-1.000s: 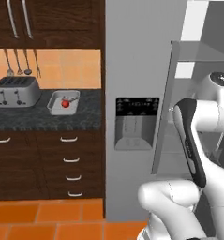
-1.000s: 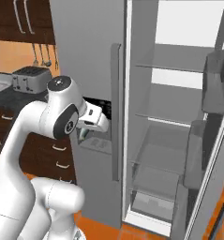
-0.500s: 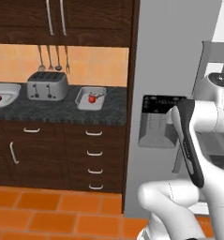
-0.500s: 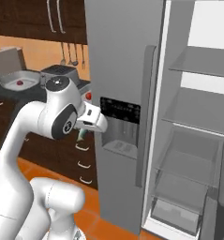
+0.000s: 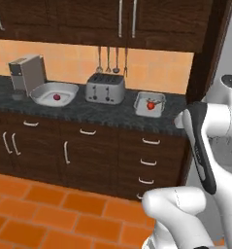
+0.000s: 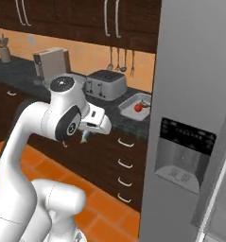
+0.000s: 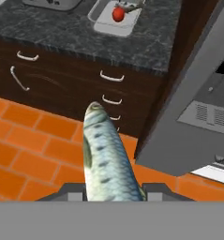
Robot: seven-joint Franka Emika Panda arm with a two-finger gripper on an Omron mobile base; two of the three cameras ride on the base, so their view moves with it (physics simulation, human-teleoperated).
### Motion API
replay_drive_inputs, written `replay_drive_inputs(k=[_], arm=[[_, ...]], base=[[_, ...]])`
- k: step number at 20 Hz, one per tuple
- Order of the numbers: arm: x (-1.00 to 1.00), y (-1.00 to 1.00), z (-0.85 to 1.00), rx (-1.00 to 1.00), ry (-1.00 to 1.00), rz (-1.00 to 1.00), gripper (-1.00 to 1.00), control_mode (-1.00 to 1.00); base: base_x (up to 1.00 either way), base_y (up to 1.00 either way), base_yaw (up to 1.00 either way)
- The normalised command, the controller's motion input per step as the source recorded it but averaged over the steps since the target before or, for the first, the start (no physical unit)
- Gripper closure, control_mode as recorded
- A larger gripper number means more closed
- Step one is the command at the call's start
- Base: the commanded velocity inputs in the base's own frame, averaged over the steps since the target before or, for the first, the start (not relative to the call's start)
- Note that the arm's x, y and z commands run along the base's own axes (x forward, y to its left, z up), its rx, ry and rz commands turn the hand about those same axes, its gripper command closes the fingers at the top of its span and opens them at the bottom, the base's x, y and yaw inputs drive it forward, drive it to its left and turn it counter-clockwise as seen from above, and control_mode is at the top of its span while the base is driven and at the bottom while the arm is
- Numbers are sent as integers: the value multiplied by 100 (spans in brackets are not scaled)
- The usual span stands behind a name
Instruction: Place one tomato and one fish in each tupperware on the nearby counter, to pack two identical lunches.
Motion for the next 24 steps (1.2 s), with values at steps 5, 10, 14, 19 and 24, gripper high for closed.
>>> replay_drive_inputs(k=[5,10,14,19,24], arm=[[0,0,0,0,0,0,100,100],[0,0,0,0,0,0,100,100],[0,0,0,0,0,0,100,100],[0,0,0,0,0,0,100,100],[0,0,0,0,0,0,100,100]], base=[[100,100,14],[100,100,-20],[100,100,-37],[100,100,-45],[100,100,-40]])
